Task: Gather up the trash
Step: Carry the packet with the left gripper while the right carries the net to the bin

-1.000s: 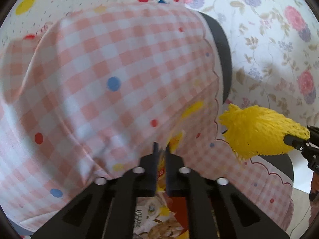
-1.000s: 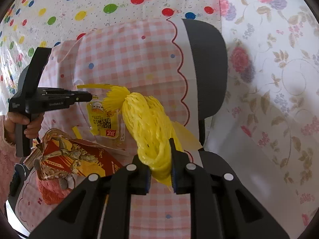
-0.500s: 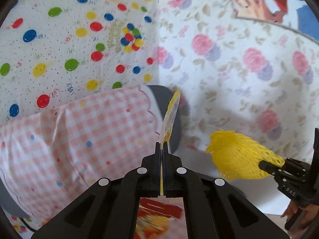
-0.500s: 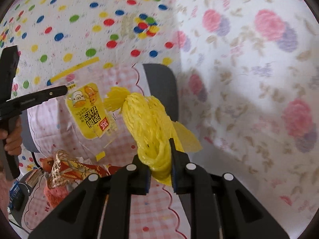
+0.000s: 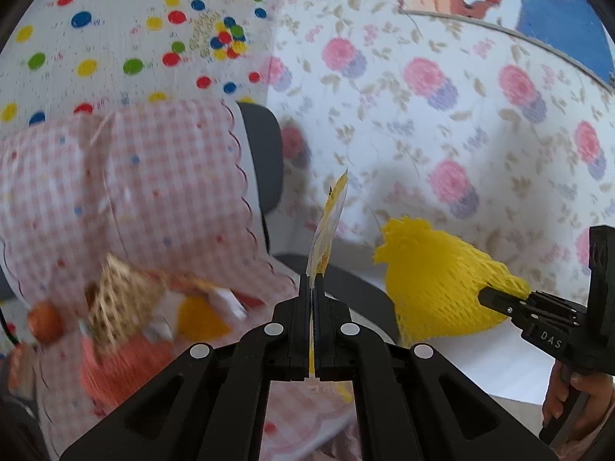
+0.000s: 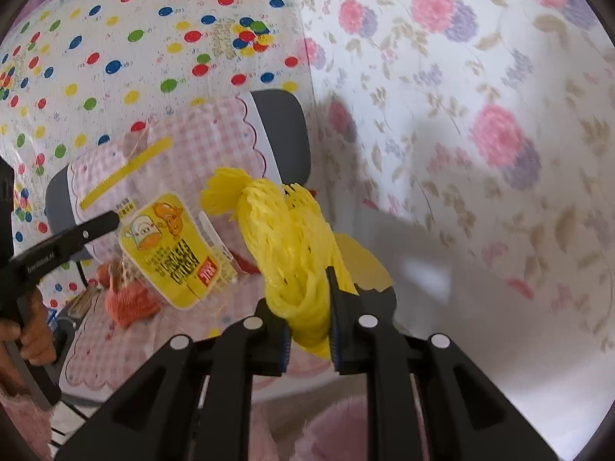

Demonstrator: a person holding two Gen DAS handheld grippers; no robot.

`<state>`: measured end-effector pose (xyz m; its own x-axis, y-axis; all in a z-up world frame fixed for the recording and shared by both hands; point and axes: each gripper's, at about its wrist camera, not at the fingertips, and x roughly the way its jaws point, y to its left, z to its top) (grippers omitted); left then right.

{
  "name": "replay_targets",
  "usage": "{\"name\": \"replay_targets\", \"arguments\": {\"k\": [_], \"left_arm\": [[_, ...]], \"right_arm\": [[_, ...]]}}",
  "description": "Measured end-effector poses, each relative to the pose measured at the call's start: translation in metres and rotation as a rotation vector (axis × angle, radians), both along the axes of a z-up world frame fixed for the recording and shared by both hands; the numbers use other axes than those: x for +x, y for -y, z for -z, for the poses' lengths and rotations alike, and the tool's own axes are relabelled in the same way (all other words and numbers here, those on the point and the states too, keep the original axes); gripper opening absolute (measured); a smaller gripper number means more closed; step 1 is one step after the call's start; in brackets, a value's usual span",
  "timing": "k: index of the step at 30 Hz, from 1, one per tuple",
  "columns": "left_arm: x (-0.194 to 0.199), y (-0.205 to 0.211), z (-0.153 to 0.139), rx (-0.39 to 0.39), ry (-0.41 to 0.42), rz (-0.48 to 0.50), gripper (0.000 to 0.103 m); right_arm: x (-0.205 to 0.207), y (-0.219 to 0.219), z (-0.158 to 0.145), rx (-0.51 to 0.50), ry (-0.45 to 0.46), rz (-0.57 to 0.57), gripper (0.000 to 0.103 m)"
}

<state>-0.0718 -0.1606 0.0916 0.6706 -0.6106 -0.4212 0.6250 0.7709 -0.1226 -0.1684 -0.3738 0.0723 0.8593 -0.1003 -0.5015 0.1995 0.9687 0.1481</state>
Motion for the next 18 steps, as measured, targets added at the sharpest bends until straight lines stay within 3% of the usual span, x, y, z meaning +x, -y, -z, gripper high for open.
{"name": "replay_targets", "arguments": {"k": [11, 18], "left_arm": [[-0.077, 0.011, 0.059, -0.016, -0.052, 0.119, 0.001], [-0.095, 0.035, 0.105, 0.027, -0.118, 0.186, 0.002]], "right_arm": [[-0.081, 0.001, 0.035, 0.034, -0.049, 0.131, 0.015], [-0.104, 0.017, 0.071, 0.089, -0.134, 0.212, 0.015]]}}
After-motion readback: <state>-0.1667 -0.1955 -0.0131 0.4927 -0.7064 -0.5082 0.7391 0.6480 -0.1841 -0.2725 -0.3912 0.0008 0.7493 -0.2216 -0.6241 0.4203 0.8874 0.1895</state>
